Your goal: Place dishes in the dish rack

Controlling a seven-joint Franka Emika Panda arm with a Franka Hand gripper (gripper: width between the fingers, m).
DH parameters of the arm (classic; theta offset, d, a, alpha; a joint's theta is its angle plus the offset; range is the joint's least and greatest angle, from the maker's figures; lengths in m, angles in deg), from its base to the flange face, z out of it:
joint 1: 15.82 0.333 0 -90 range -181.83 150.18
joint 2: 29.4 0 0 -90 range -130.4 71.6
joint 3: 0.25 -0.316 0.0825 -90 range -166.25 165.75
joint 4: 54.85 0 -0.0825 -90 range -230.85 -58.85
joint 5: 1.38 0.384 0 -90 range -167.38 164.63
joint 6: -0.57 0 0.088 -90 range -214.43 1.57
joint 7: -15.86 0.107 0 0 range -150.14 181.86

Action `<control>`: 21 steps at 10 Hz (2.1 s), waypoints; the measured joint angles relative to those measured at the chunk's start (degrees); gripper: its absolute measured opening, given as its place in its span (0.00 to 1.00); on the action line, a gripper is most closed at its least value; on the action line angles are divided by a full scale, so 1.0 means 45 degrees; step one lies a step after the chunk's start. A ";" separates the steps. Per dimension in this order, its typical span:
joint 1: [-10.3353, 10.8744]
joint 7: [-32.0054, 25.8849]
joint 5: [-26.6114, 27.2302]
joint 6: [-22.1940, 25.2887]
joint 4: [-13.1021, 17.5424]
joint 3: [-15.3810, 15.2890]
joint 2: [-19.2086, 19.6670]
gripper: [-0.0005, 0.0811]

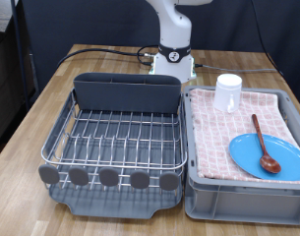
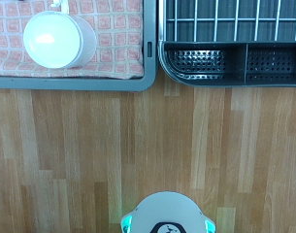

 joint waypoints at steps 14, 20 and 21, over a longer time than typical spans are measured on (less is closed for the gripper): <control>0.0350 0.3850 0.1034 -0.3759 0.0567 -0.3102 0.3648 0.99; 0.0334 0.5484 0.0735 -0.4560 0.1376 -0.4187 0.5278 0.99; 0.0338 0.5138 0.0399 -0.4642 0.1397 -0.4226 0.5311 0.99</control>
